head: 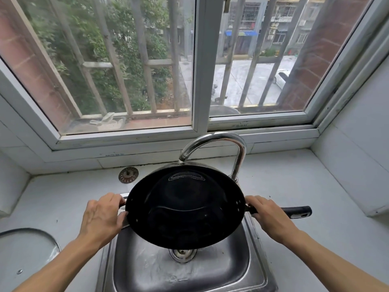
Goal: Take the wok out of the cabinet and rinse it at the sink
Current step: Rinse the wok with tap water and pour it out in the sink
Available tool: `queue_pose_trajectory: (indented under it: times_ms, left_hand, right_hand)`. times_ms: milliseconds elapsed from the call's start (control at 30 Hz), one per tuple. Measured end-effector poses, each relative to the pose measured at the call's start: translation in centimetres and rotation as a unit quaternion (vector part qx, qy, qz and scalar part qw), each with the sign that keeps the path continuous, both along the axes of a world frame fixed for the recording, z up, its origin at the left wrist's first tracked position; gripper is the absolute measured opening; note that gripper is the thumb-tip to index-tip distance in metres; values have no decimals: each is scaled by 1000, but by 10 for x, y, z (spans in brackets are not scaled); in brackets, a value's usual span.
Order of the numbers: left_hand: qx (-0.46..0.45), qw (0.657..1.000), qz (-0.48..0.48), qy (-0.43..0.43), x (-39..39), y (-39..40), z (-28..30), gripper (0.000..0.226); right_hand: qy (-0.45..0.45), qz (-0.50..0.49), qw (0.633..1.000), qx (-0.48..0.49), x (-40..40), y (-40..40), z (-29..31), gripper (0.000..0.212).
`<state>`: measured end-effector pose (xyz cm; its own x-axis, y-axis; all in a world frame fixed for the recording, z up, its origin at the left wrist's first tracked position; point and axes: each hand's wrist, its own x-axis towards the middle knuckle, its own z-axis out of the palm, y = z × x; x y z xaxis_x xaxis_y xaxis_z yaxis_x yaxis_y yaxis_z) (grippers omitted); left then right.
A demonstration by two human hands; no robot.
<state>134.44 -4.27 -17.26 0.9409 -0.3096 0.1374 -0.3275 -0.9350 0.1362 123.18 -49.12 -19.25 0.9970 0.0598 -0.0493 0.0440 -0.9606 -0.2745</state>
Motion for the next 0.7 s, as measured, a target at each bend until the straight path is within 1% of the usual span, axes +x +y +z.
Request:
queue_pose_trajectory:
  times_ms: [133,300,400,500,700]
  left_hand:
    - [9,1000,-16,3,0,-11,0,33]
    - [16,999,-29,16,3,-19,2,28]
    - [17,999,-21,30,5,-20,5,24]
    - [15,999,-9,46,4,-20,7,20]
    - [-4,996,24,81,2,-9,4,19]
  right_hand:
    - [8,-17,1000,15,-11,-7,-1,46]
    - [20,-28,999,25,-21,-12,2,45]
    - [23,-28,999,23,-21,-14,4,44]
    - [25,-23,999,33,-20,-14,5,49]
    - [36,-9,999,19,-15,-7,2,53]
